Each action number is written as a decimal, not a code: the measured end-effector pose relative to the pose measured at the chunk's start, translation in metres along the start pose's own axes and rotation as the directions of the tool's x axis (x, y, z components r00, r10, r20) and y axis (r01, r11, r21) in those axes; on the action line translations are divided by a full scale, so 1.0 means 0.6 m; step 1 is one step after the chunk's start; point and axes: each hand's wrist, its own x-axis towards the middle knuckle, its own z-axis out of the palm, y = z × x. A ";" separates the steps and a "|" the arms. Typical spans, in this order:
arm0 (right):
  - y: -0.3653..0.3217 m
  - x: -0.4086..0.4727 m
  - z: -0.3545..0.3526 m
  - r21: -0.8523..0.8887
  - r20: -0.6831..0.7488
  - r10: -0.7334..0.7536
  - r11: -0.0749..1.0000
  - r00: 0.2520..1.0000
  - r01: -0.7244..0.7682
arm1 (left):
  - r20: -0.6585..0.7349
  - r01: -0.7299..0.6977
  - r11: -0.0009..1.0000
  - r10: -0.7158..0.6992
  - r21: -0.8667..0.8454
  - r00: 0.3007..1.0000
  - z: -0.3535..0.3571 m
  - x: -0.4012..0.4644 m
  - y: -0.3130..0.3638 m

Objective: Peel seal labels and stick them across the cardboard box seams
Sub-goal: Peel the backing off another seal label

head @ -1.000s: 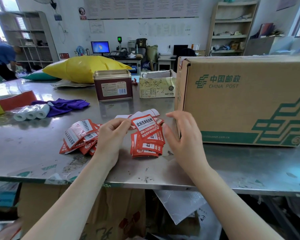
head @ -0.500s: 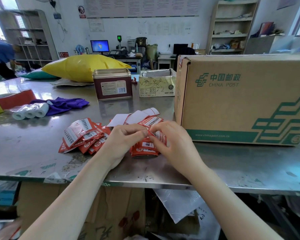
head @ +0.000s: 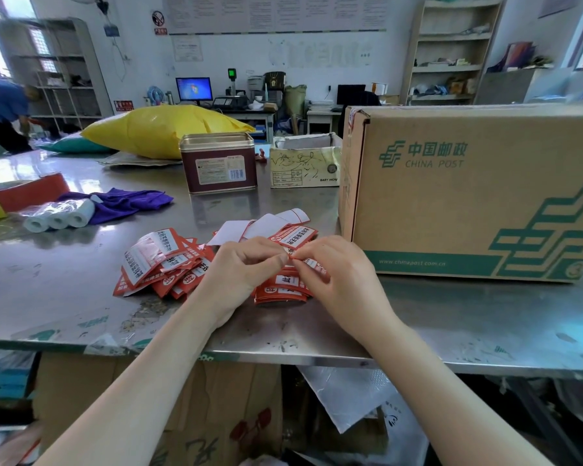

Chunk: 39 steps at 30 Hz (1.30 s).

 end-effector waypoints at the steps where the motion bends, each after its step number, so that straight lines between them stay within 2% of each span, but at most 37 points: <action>1: 0.000 0.000 0.001 0.005 -0.005 0.000 1.000 1.000 0.000 | -0.003 -0.011 1.000 0.011 0.010 1.000 0.000 0.000 0.000; 7: -0.001 0.001 -0.001 0.042 0.005 0.021 0.999 1.000 -0.021 | 0.005 -0.055 0.998 0.055 0.038 0.998 0.001 0.000 -0.001; 24: 0.007 -0.001 0.005 0.076 -0.066 -0.016 0.997 0.998 0.021 | 0.022 -0.021 1.000 0.021 0.016 1.000 0.000 -0.001 0.000; 33: 0.005 0.000 0.005 -0.014 -0.078 -0.090 0.996 0.993 0.089 | -0.011 -0.071 0.991 0.073 0.112 0.997 0.002 0.000 -0.003; 39: 0.002 0.000 0.004 0.025 -0.068 -0.037 0.999 0.997 0.039 | 0.003 -0.086 0.988 0.086 0.128 0.996 0.000 0.000 -0.003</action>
